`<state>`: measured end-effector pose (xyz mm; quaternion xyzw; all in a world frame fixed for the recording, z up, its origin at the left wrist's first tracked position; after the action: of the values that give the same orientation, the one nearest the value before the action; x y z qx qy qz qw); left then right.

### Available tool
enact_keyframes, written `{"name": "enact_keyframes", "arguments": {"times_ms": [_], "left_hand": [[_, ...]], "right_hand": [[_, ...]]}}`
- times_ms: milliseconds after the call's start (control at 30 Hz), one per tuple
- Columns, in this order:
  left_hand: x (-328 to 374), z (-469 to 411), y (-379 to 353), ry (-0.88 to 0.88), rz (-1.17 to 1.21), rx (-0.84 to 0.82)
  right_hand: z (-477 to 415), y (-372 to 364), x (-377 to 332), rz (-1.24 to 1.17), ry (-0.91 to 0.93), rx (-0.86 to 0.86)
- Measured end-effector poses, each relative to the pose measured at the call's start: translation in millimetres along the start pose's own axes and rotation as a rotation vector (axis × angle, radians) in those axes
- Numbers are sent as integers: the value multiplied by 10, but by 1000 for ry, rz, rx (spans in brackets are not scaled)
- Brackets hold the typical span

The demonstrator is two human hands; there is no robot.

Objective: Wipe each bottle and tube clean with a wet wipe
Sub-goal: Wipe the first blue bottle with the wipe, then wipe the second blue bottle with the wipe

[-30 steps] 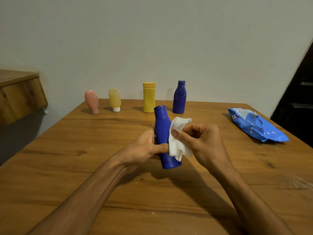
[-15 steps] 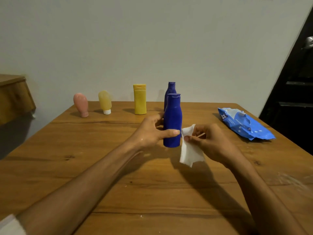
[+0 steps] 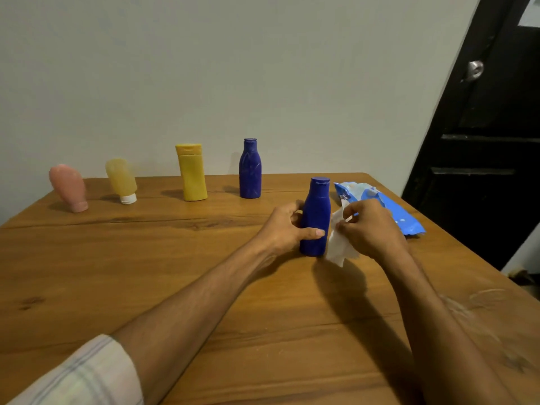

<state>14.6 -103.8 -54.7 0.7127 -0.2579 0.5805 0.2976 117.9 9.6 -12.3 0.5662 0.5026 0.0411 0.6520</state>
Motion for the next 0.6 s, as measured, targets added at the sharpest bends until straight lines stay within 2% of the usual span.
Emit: {"name": "enact_keyframes", "arguments": {"times_ms": [133, 233, 467, 600], "left_hand": [[7, -50, -53, -9, -29, -35], [5, -50, -45, -7, -37, -48], [26, -38, -24, 15, -48, -48], [16, -40, 10, 7, -50, -55]], "right_hand": [[-15, -5, 39, 17, -7, 99], [-3, 56, 46, -11, 21, 278], [200, 311, -183, -228, 335, 674], [342, 320, -511, -371, 542, 744]]}}
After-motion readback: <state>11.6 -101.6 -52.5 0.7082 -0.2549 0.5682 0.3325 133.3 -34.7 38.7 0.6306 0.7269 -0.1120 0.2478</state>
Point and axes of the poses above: each hand's wrist, its own z-axis away from the middle knuckle, its own y-axis out of the back of the hand, x = y × z, the point moved 1 cm from there along -z, towards the middle knuckle, and after that the axes turned 4 degrees about -y, right-handed, at the moved point
